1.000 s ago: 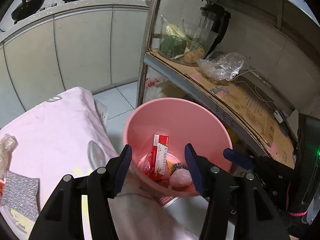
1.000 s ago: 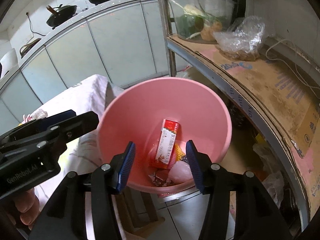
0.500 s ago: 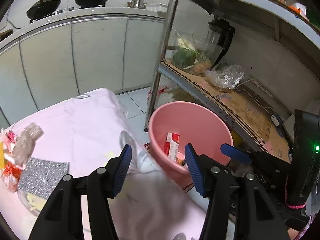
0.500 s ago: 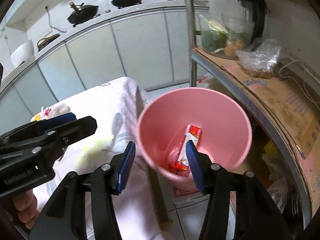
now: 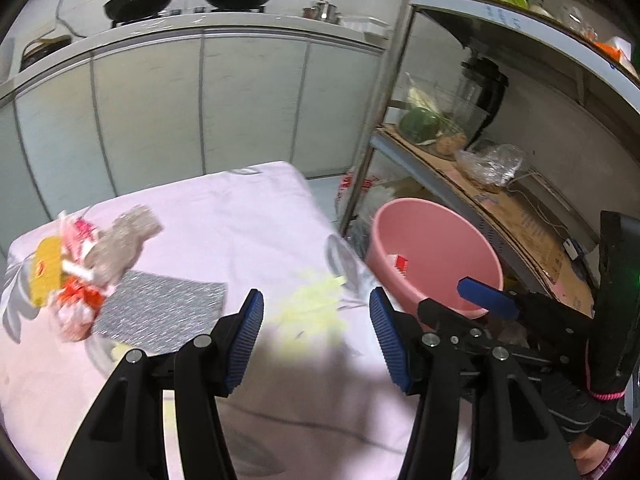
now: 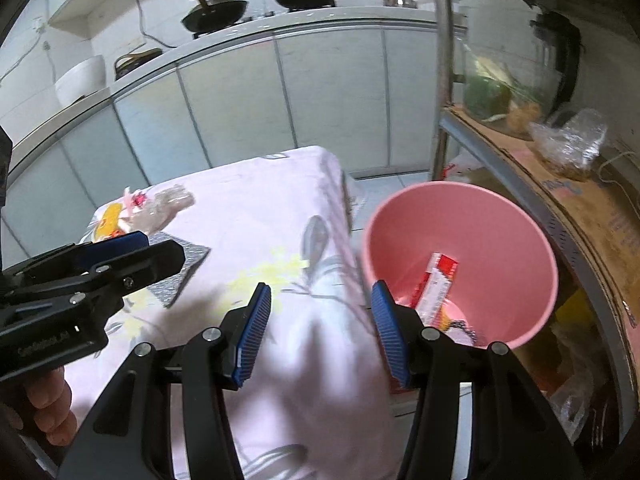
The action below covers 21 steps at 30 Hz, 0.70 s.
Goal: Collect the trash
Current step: 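Move both grippers back over the trash on the sheet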
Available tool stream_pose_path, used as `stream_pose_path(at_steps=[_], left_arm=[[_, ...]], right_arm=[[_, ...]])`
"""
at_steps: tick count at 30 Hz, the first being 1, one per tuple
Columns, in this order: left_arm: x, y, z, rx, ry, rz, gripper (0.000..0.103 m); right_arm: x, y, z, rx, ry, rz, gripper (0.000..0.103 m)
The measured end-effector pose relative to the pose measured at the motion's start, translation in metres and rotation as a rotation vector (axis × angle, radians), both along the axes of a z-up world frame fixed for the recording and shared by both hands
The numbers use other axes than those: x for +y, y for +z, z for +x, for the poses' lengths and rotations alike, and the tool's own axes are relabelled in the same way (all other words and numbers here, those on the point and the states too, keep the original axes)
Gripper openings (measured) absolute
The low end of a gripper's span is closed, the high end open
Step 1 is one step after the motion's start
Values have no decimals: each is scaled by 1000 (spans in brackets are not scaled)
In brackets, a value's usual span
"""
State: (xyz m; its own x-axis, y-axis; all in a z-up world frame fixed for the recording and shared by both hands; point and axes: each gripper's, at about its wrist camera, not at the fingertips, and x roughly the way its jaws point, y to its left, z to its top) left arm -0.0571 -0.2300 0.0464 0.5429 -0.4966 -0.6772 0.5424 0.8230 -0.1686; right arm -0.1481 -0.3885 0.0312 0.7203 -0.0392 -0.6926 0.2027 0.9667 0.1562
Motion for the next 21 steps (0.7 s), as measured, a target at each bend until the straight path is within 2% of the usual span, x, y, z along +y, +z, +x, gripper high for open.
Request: stream_pose_path(at_steps=[21], left_arm=[[156, -20, 18, -16, 303, 34, 54]], right_arm=[[79, -13, 35, 26, 234, 4, 53]])
